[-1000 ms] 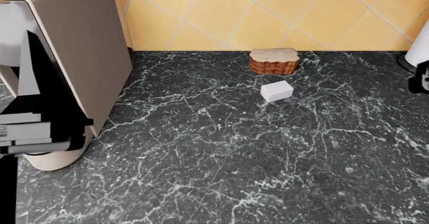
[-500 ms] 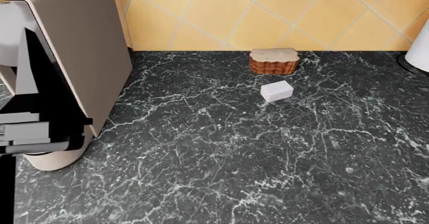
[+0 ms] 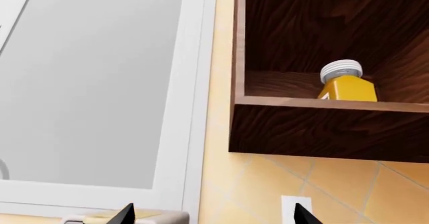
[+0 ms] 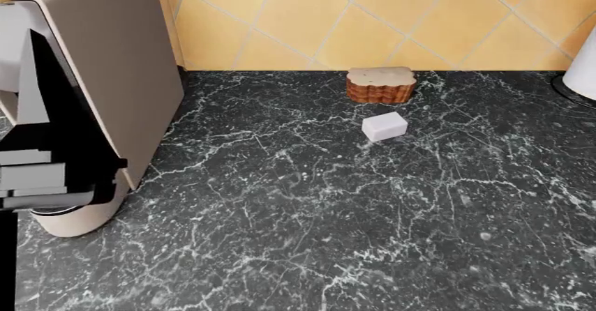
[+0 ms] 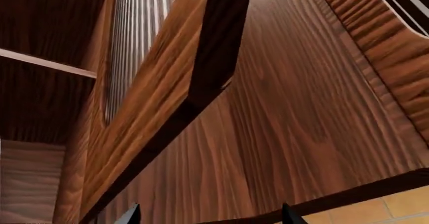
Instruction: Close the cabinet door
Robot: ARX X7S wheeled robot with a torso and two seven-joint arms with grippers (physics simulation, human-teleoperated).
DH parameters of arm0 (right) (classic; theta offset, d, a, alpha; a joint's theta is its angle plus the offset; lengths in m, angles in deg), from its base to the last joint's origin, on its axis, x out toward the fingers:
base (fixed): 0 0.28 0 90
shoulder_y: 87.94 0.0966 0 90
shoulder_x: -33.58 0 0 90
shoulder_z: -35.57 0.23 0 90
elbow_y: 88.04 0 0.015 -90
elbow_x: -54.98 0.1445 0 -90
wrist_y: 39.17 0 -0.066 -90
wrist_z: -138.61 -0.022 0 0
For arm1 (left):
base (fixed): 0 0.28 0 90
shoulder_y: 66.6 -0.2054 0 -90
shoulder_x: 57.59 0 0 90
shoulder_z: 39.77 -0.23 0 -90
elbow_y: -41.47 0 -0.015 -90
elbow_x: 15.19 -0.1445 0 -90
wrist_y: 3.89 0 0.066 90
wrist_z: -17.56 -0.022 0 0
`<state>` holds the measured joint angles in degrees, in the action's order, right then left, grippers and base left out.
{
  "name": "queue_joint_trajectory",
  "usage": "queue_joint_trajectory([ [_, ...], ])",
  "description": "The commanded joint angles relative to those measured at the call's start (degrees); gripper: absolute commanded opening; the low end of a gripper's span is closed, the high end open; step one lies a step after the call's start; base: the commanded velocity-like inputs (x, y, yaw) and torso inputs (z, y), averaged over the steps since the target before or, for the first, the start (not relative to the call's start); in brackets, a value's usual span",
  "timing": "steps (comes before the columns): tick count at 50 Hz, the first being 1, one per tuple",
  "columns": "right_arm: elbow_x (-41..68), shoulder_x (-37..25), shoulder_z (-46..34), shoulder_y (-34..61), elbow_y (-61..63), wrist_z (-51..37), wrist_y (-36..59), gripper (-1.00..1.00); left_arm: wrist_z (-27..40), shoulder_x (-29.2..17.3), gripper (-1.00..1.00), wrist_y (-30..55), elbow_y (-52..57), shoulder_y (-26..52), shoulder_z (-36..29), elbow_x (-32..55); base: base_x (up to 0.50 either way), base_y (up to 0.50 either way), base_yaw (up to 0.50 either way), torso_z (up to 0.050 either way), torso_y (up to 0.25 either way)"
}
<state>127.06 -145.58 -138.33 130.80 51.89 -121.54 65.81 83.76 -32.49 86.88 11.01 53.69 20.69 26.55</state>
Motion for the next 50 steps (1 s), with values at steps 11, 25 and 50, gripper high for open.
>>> queue_joint_trajectory([
  [11,3.4,-0.8,4.8,-0.7,-1.0,-4.7,3.1,1.0,2.4,-1.1,1.0,0.1,0.1,6.2,-6.3,0.3,0.0,0.0,0.0,0.0,0.0],
  [25,2.4,-0.8,8.4,-0.6,-7.0,1.5,5.2,1.0,3.5,-1.6,1.0,-0.4,-0.1,8.9,-9.5,0.1,0.0,0.0,0.0,0.0,0.0],
  [50,0.8,1.2,14.1,-0.7,-16.1,11.1,8.4,1.0,4.6,-2.4,1.0,-1.6,-0.3,11.8,-12.7,0.2,0.0,0.0,0.0,0.0,0.0],
])
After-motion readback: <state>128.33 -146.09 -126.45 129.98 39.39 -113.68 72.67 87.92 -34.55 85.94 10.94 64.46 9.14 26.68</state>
